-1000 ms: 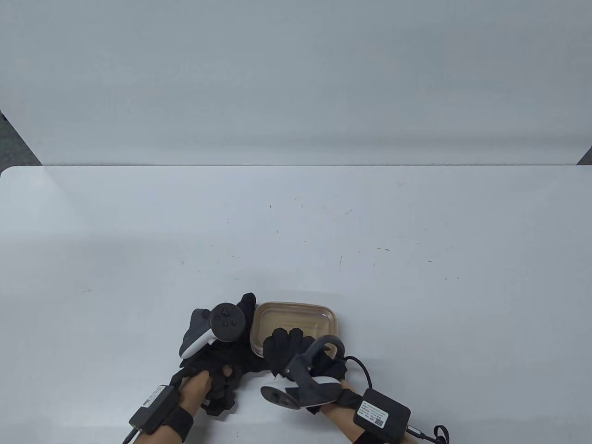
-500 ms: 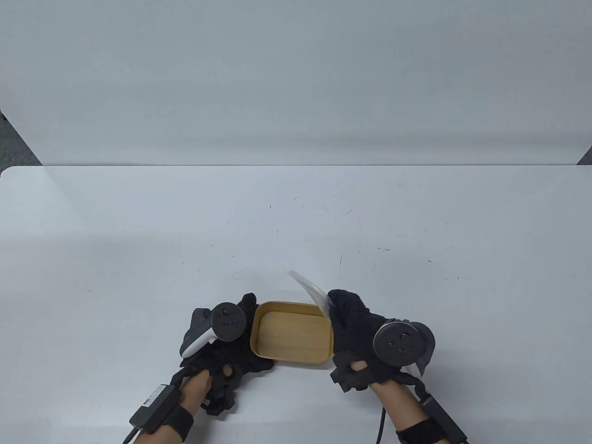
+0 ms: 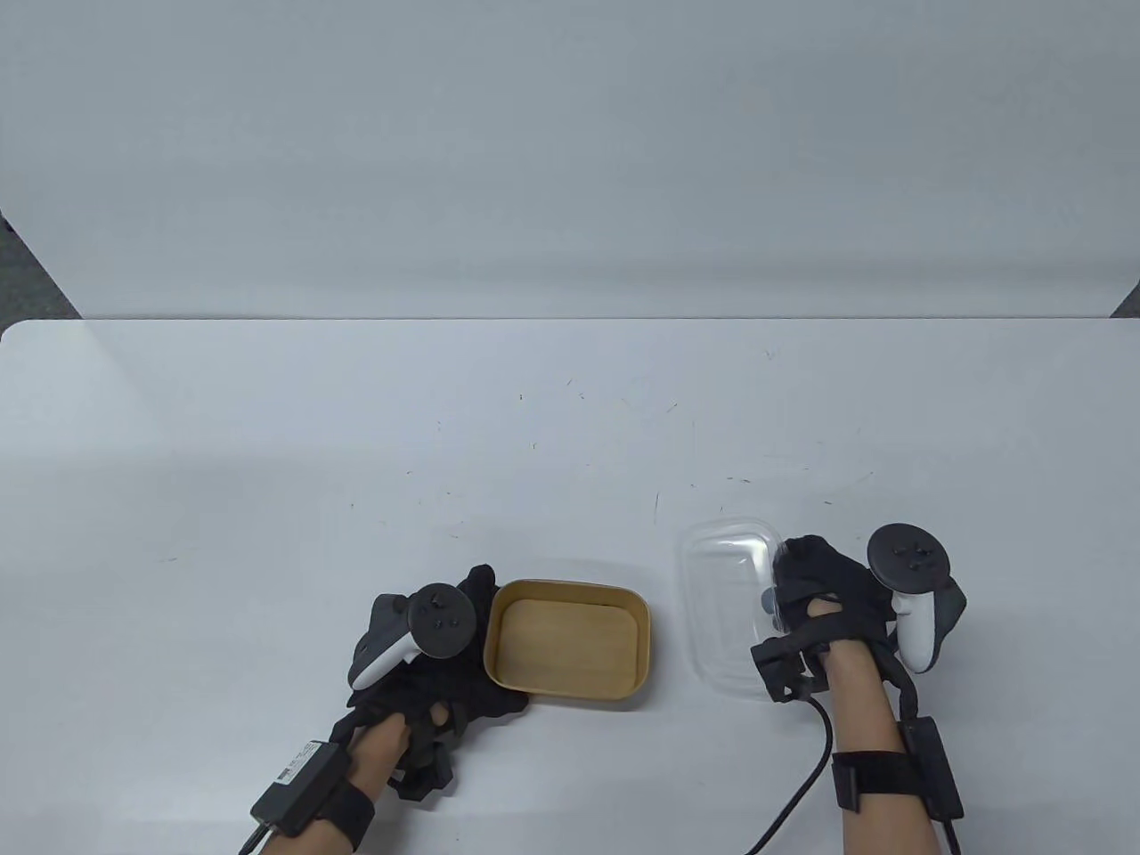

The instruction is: Remove lid from takeout box

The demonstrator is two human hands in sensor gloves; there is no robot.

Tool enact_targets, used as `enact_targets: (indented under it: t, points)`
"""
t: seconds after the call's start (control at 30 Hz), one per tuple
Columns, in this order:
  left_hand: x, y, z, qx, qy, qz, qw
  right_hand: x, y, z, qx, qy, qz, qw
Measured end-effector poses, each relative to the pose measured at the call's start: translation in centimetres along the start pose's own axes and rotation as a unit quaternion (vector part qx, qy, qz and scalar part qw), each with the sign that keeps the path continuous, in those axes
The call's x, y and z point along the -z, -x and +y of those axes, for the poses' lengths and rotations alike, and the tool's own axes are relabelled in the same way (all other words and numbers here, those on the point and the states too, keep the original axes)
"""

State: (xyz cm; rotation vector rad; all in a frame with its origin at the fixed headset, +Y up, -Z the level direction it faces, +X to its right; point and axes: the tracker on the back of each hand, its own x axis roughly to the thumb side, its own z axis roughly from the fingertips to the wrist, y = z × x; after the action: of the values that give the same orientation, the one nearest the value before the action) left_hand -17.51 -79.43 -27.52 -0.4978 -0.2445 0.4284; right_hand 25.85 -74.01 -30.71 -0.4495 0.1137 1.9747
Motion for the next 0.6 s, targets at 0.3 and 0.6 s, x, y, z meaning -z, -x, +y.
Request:
enact_targets:
  t: [0.3,0.6]
  points:
    - [-0.3,0.5,0.2,-0.022,0.004,-0.012,1.0,-2.4,-1.2,-0.3,-0.19,0.135,-0.114,0.966]
    - [-5.8,4.9,6.6,-0.241,-0.15,-0.11,0.953,-7.6,-5.3,-0.4,-0.237,0.185,-0.322,0.898]
